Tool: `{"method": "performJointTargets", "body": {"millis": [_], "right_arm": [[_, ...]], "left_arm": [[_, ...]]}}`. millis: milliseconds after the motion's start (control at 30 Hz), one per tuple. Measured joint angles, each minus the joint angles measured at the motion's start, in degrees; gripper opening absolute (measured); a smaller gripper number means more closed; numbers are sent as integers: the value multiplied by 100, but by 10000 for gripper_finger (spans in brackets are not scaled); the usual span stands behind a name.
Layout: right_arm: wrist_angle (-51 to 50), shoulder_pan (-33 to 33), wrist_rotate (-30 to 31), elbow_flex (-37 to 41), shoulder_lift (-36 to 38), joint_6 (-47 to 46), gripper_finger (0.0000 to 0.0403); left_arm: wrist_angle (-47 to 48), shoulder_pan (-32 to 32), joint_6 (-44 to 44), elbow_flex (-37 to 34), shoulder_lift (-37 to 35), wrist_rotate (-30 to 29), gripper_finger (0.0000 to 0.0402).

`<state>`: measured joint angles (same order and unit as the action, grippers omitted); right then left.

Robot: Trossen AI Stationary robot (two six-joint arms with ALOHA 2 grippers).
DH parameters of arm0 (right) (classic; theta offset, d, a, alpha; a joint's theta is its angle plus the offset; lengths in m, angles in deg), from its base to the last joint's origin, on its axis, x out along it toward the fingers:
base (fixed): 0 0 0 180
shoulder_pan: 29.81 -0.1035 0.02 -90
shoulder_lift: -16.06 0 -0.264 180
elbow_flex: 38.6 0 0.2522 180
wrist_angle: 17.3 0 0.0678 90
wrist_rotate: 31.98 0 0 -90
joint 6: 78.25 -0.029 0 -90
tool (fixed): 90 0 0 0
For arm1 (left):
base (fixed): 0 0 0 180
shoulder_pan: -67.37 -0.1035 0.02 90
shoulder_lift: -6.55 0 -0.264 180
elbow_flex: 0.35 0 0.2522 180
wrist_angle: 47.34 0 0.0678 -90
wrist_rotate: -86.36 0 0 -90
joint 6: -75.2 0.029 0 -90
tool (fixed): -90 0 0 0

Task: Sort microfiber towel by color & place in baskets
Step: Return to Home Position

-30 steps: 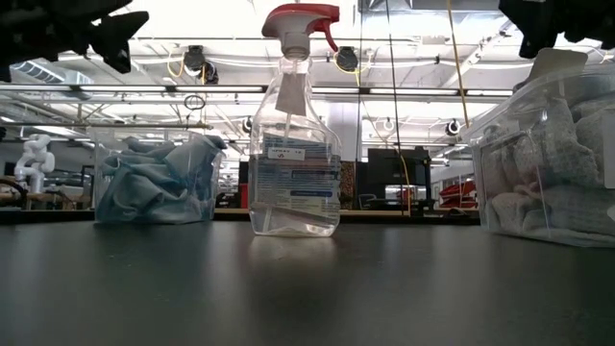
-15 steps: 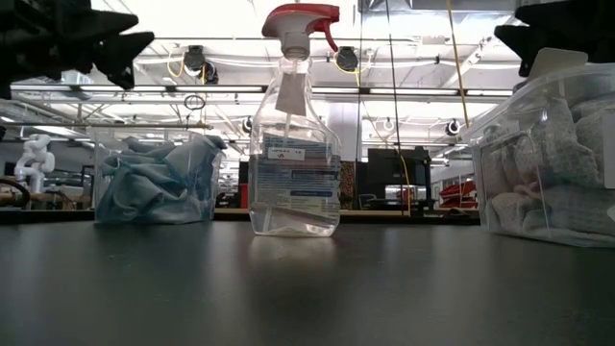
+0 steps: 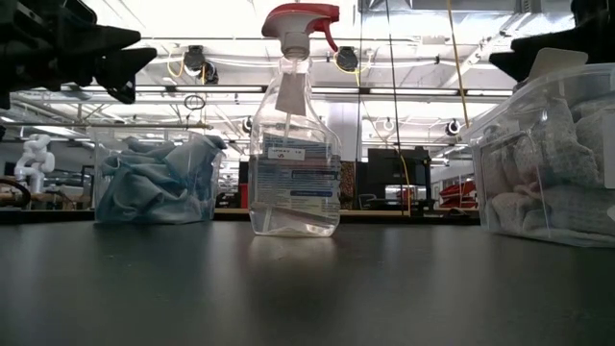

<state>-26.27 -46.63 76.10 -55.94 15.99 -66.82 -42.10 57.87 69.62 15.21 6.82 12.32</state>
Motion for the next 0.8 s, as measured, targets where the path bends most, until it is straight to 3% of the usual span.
{"method": "performJointTargets", "body": {"millis": [800], "right_arm": [[57, 0, -13, 127, -3, -27, 226]], "left_arm": [[220, -6, -308, 0, 0, 2, 161]]}}
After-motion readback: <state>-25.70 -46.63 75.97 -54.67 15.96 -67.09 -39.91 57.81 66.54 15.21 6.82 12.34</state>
